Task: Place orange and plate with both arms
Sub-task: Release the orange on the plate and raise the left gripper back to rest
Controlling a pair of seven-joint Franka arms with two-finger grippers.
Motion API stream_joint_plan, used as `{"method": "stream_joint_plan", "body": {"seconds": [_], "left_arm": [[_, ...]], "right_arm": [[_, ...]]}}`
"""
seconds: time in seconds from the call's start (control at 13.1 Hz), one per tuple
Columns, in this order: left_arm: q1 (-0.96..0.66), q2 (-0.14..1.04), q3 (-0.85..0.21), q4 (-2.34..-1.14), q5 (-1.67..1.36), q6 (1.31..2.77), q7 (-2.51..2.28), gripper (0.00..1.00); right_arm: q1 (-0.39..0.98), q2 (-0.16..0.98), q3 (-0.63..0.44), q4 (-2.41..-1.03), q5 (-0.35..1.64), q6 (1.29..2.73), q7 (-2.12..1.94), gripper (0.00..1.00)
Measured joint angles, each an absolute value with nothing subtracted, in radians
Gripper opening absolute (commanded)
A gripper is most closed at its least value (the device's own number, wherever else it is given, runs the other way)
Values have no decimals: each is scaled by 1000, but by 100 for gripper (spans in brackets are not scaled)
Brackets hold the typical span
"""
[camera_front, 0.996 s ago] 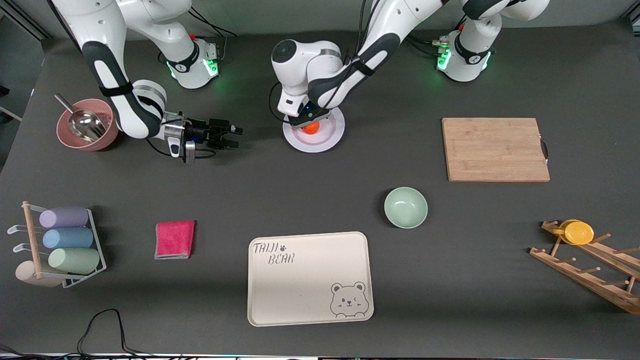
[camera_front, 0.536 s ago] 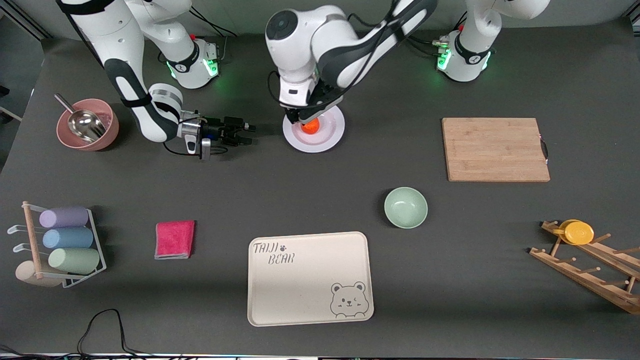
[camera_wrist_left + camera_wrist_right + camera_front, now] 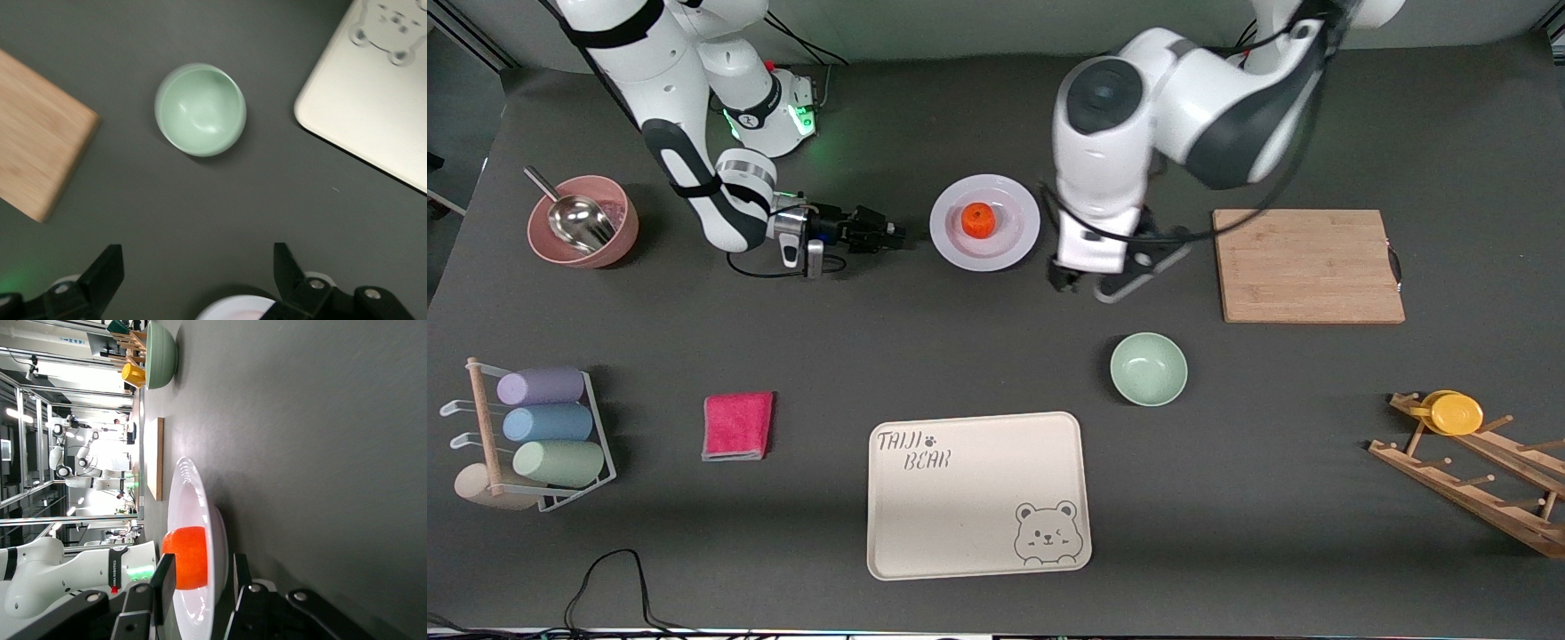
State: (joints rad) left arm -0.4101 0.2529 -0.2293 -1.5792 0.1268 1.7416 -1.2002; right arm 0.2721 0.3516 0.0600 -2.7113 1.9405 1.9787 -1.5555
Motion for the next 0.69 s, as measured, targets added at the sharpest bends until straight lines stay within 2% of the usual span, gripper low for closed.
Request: {"method": "stream_joint_plan", "body": {"seconds": [0.31,0.54,0.69], "left_arm": [[-407,152,46,-1599,85,1646,-733,100],[-408,34,229,-1692,82,1640,-400,100],[-408,-55,309,-1759,83,1640,-234,100]], "right_arm": [[278,395,96,-2713,2000,1980,-1633,43],[286,428,135,-2714,2097,1978,-1692,43],[302,437,181,-2713,2166,1978,-1707,43]]}}
